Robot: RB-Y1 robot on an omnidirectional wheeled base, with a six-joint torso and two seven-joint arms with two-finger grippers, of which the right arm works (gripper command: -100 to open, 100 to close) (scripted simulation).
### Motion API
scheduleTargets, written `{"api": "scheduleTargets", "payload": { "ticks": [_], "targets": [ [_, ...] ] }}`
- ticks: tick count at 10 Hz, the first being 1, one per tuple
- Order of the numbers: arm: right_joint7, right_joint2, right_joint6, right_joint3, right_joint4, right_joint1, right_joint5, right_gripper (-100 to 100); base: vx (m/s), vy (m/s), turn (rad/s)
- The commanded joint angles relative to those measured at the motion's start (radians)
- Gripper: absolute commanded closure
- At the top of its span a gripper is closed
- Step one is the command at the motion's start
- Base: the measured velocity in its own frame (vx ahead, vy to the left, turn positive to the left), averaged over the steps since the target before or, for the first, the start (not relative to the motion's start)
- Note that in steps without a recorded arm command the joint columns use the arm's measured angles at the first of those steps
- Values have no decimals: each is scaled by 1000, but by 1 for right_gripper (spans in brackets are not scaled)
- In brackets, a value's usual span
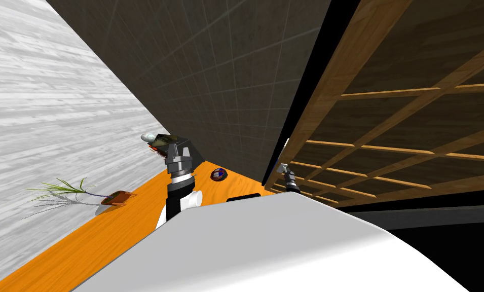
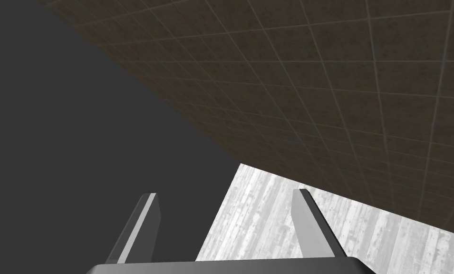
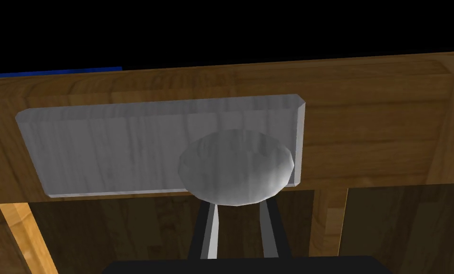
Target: Pull the door open
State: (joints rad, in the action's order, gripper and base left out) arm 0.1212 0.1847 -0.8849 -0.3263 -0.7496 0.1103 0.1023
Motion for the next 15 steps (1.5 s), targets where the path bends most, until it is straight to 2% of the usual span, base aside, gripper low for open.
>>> {"api": "scheduleTargets", "payload": {
  "ticks": [1, 4, 5, 6, 7, 8, 12, 13, 15],
  "targets": [
    [50, -7, -5, 25, -10, -7, 28, 100, -76, -14, 166],
    [107, -2, -6, 32, -8, -7, 51, 100, -52, -5, 63],
    [144, 3, -6, 39, -5, -6, 74, 100, -46, 7, 72],
    [148, 3, -6, 39, -5, -6, 74, 100, -44, 5, 55],
    [188, 8, -6, 46, -3, -6, 97, 100, -48, -6, 98],
    [204, 6, 8, 38, 1, 9, 109, -100, -57, -30, 19],
    [313, -7, 10, 57, -4, -2, 160, -100, -76, 9, 43],
    [323, -7, 10, 57, -4, -2, 160, -100, -40, -12, 14],
    [388, -16, 11, 70, -7, -10, 194, -100, -63, -5, 41]
  ]
}}
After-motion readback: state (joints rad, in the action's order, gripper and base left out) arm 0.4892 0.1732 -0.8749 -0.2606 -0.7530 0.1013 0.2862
